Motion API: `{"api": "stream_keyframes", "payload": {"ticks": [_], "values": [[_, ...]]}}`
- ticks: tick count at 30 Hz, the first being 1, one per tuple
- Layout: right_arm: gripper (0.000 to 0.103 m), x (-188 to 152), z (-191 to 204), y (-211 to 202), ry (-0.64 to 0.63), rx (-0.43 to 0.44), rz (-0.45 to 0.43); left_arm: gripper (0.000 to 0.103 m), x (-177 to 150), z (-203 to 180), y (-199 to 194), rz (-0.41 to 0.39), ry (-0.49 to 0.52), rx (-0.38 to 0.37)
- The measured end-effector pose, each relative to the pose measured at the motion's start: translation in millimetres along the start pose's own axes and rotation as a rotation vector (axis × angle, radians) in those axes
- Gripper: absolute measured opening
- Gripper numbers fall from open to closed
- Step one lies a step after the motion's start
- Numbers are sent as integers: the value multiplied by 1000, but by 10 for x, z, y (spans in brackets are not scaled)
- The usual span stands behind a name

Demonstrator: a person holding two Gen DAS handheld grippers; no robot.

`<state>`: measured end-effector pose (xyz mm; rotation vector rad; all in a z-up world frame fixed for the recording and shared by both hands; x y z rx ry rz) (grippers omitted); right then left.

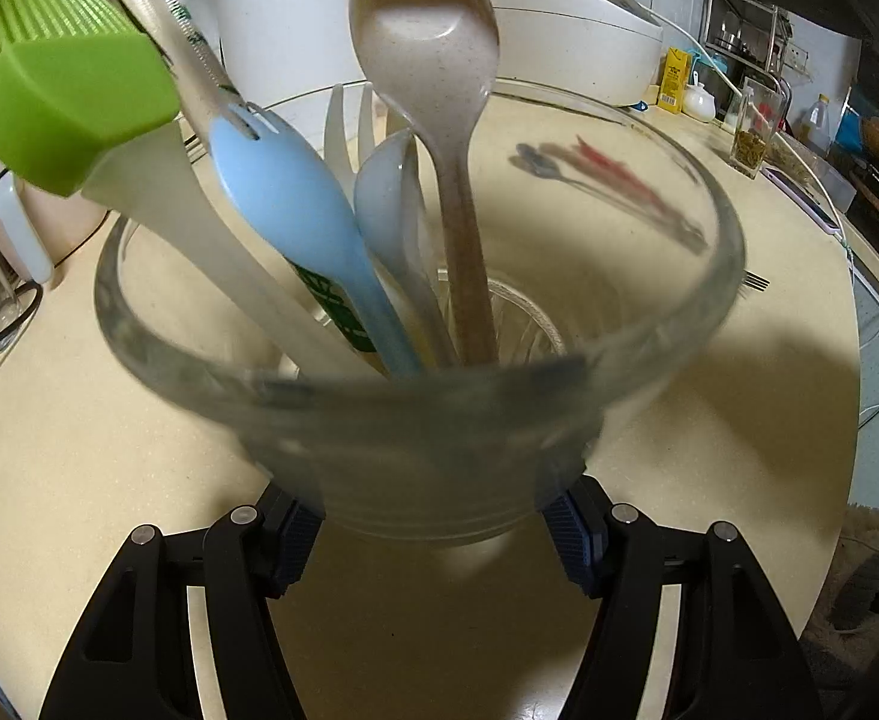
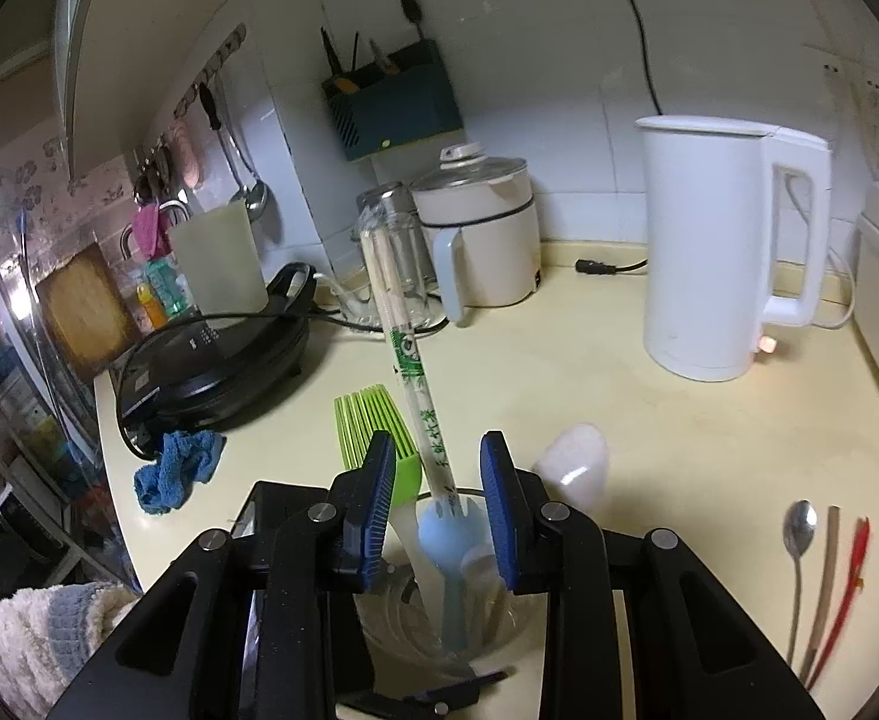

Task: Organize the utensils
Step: 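Lower the blue spork into the tumbler and open the right gripper, then move the open right gripper back over the metal spoon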

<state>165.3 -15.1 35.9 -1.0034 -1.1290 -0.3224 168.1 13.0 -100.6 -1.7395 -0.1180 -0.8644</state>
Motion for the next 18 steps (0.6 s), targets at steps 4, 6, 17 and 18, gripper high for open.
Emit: {"api": "stream_keyframes", "payload": {"ticks": [4, 6, 17, 18], "values": [[30, -47, -121, -241, 30, -30, -25, 71, 4, 1, 3, 0, 0, 0], [30, -119, -230, -358, 49, -59, -22, 71, 4, 2, 3, 0, 0, 0], [29, -1009, -839, -687, 166, -242, 150, 71, 5, 5, 2, 0, 0, 0], [30, -1105, -902, -735, 184, -259, 163, 71, 6, 7, -4, -1, 1, 1]]}}
Point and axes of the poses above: each gripper's, at about its wrist camera, not at the fingertips, and y roughly the way its jaws point, z to its left, x to its top, the point moved 5 cm from there along y, roughly the way its jaws point, and after that the axes turned 12 degrees about -y, right-handed, at the moved point
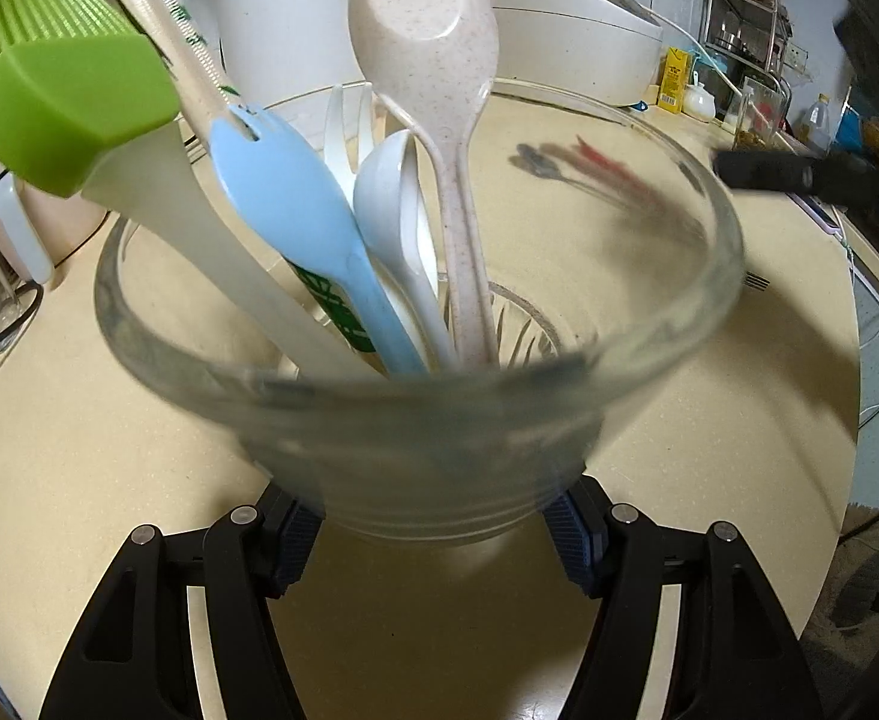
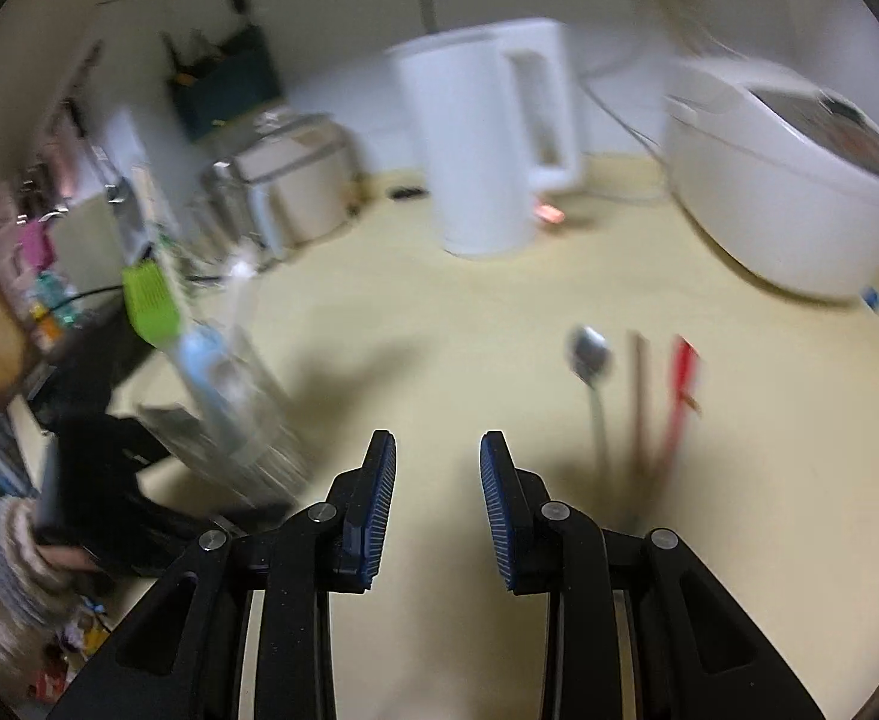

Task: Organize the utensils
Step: 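Move the open right gripper back over the metal spoon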

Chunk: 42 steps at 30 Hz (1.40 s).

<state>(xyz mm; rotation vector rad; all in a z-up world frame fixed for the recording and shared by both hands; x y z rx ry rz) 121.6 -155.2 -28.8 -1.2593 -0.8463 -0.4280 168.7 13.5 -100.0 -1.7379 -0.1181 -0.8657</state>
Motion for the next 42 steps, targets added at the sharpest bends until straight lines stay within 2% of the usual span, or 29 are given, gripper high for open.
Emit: {"api": "stream_keyframes", "payload": {"ticks": [6, 14, 21, 26, 30, 34, 36, 39, 42], "values": [[29, -372, -398, -153, 74, -75, 59, 71, 12, -7, 4, -2, 5, 5], [29, -593, -615, -334, 90, -117, 98, 71, 32, -90, 37, -5, 10, 13], [30, -690, -697, -382, 132, -92, 114, 71, 26, -86, 38, -5, 10, 13], [30, -634, -670, -314, 158, -35, 112, 71, 24, -85, 39, -4, 7, 9], [29, -461, -605, -157, 115, -24, 119, 71, 11, -64, 31, -3, 1, 8], [28, -278, -566, 69, 60, -44, 138, 71, 2, -43, 23, -3, -4, 9], [24, -197, -551, 179, 43, -40, 145, 71, -4, -36, 19, -2, -6, 8], [23, -98, -501, 330, 11, -24, 154, 71, -10, -20, 14, -1, -9, 5], [23, -36, -492, 503, -40, -69, 186, 71, -17, -1, 7, 1, -13, 1]]}}
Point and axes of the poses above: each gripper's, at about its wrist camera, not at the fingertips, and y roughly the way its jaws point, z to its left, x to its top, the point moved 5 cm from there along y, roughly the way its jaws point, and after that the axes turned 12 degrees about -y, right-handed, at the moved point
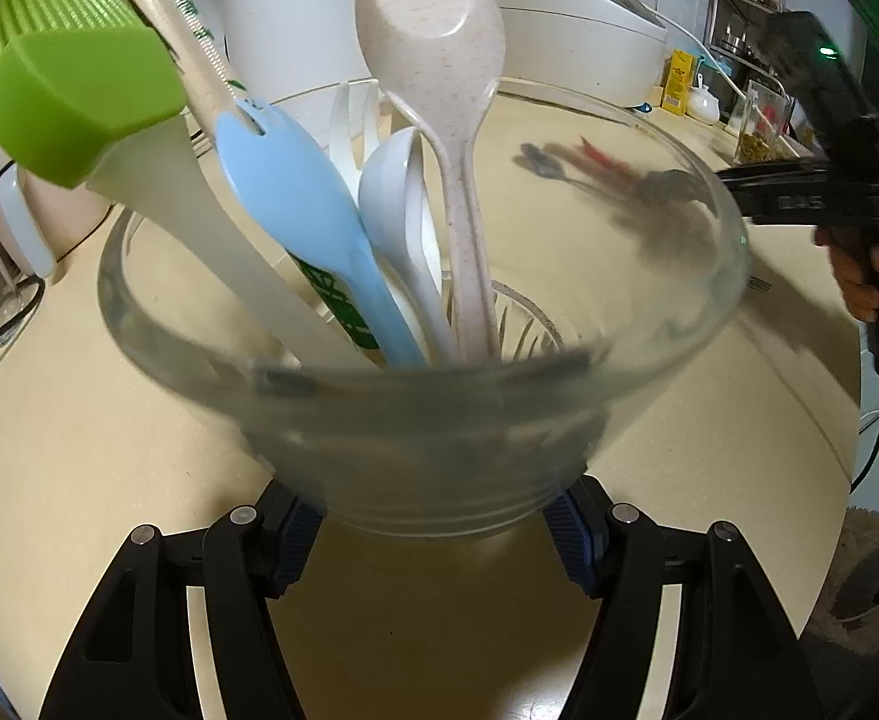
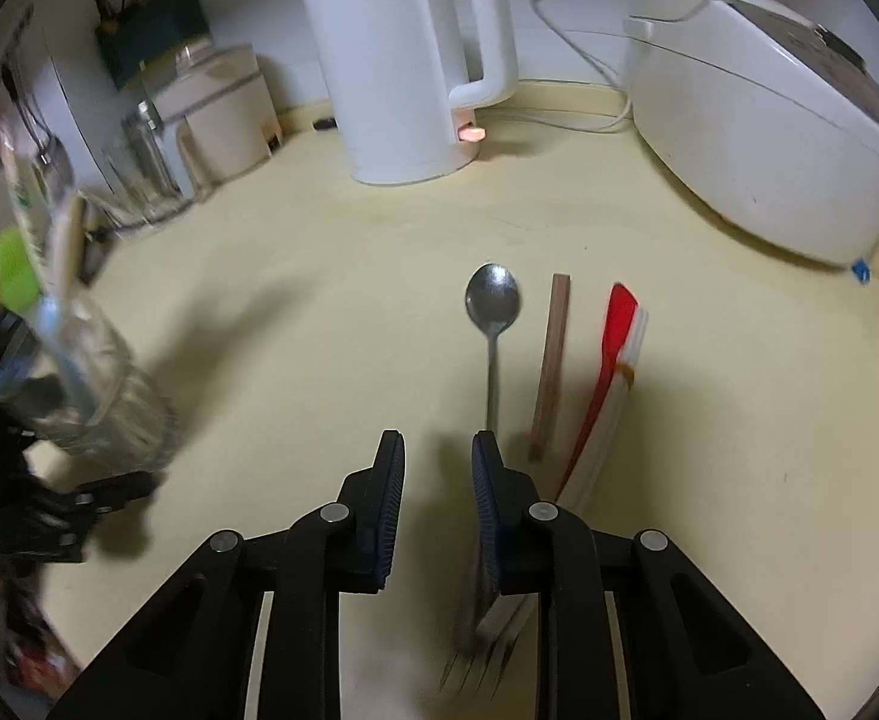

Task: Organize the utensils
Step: 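Move the open right gripper back over the metal spoon, then lower the right gripper around the metal spoon handle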

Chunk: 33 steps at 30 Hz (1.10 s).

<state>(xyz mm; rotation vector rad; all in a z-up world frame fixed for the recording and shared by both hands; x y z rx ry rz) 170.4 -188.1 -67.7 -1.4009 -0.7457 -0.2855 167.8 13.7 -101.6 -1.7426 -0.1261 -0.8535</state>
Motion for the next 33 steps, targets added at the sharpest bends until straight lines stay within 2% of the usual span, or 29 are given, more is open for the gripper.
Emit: {"api": "stream_keyframes", "payload": {"ticks": [5, 7, 13, 28, 33], "values": [[20, 38, -62, 212, -22, -50, 60, 71, -3, 2, -15, -2, 3, 4], [16, 18, -93, 274, -7, -47, 85, 71, -3, 2, -16, -1, 1, 3], [12, -22, -89, 269, -4, -44, 78, 71, -4, 10, -20, 2, -4, -2], [11, -231, 661, 101, -190, -6, 48, 71, -20, 31, -27, 1, -4, -1], [11, -334, 734, 20, -184, 37, 42, 71, -16, 34, -23, 2, -5, -2]]}}
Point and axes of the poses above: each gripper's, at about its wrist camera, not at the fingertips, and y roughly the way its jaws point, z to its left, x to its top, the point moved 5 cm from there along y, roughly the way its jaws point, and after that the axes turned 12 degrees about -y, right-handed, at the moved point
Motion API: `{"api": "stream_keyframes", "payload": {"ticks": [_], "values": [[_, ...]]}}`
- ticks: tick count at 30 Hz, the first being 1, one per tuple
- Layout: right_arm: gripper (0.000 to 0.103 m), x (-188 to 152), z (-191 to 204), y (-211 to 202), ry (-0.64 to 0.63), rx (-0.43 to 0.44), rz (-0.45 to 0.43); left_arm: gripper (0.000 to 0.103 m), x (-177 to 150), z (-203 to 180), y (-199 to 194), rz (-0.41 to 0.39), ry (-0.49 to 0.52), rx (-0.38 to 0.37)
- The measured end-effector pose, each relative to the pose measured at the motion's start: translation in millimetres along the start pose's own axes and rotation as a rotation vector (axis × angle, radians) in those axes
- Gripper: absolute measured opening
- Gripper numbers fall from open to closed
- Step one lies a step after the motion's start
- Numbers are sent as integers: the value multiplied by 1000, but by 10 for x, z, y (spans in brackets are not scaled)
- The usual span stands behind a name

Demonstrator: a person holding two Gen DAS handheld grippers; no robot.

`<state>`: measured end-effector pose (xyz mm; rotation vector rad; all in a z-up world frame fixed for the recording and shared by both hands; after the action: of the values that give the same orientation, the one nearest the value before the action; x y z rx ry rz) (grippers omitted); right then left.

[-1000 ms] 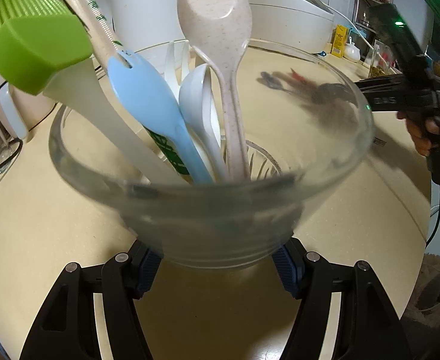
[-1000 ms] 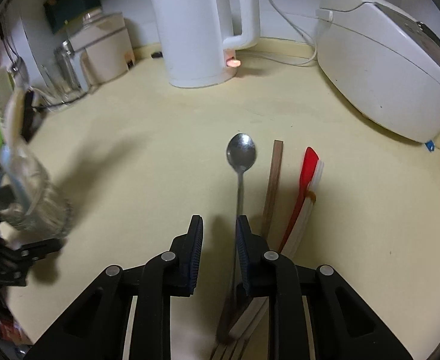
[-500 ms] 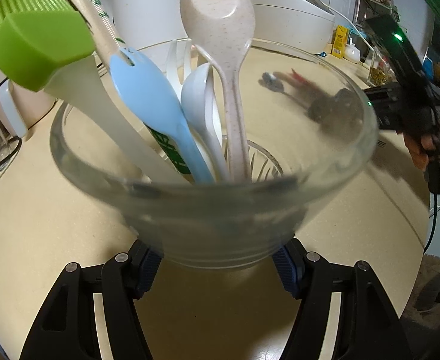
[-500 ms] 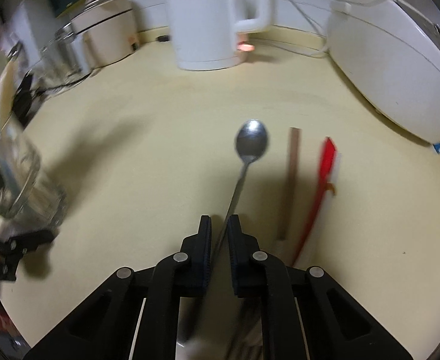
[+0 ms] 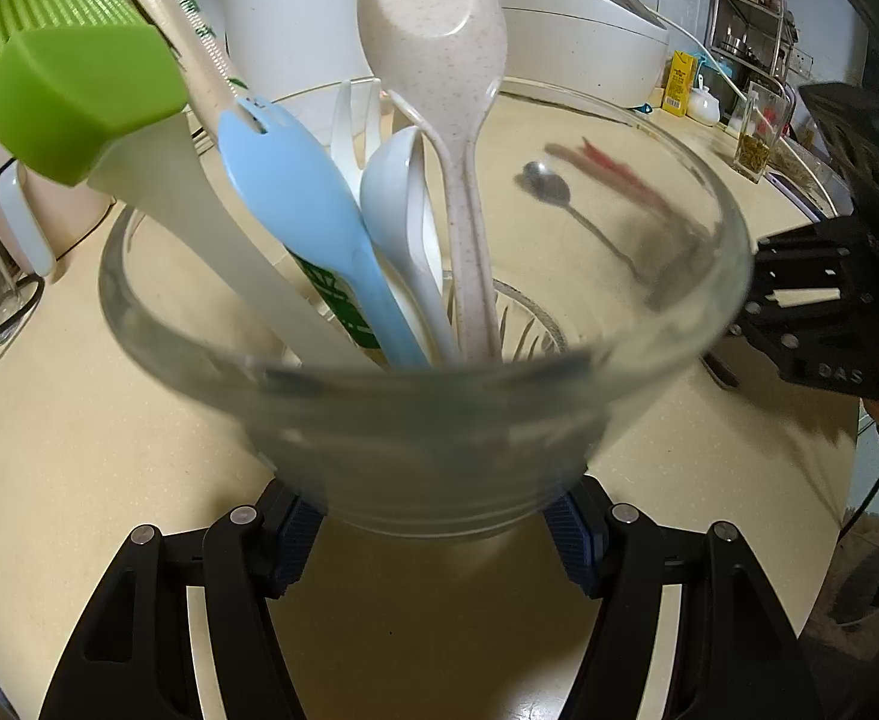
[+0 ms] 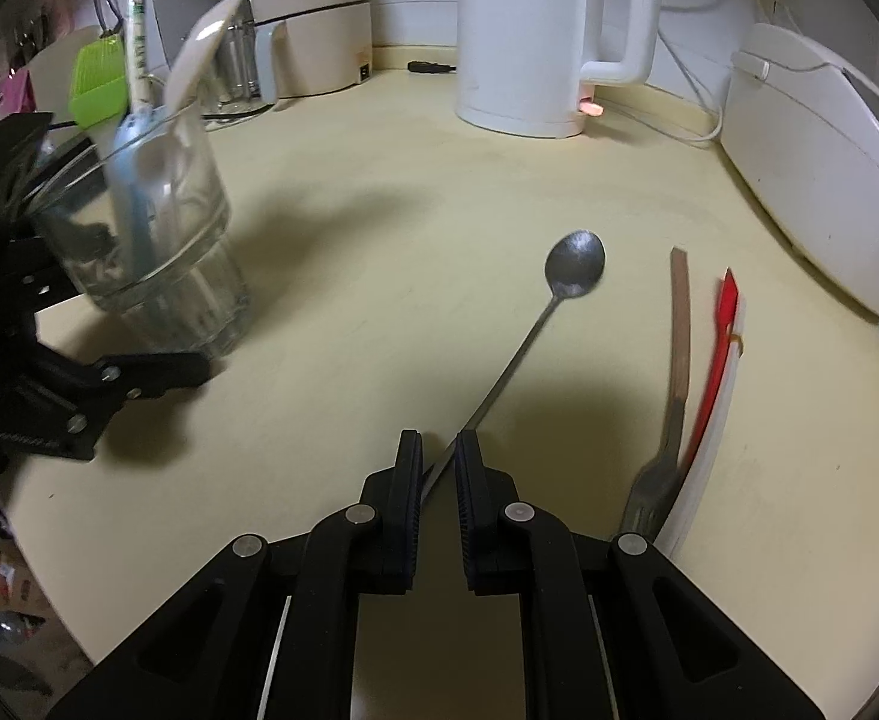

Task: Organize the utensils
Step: 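Lower the right gripper around the metal spoon handle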

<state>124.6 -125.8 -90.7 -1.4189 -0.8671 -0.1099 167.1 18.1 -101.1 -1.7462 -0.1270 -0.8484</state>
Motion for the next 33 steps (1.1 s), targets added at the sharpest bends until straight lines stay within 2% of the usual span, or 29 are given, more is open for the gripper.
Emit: {"api": "stream_keyframes", "payload": {"ticks": [9, 13, 18, 20, 26, 29, 33], "values": [[11, -253, 119, -211, -25, 53, 17, 71, 1, -5, -1, 0, 0, 0], [11, -368, 122, -297, -80, 28, 49, 71, 0, -16, -3, 0, 4, -2], [11, -516, 54, -402, -95, 73, 86, 71, -5, -37, -8, -1, 8, 0], [11, -556, -37, -431, -30, 94, 88, 71, -5, -36, -8, -1, 8, 0], [12, -584, -483, -534, 305, 151, 10, 71, -5, -36, -9, -1, 8, -1], [12, -541, -574, -554, 319, 122, 1, 71, -6, -39, -10, 0, 8, -1], [14, -386, -576, -515, 322, 128, -19, 71, -7, -40, -10, 0, 8, -1]]}}
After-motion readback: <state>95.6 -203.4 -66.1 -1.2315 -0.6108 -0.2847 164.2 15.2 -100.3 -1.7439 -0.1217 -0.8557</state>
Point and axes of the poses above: each gripper's, at about its wrist camera, not at the fingertips, and y roughly the way its jaws point, z to its left, x to its top, the point moved 5 cm from there along y, roughly the way its jaws point, and after that the axes turned 12 degrees about -y, right-handed, at the moved point
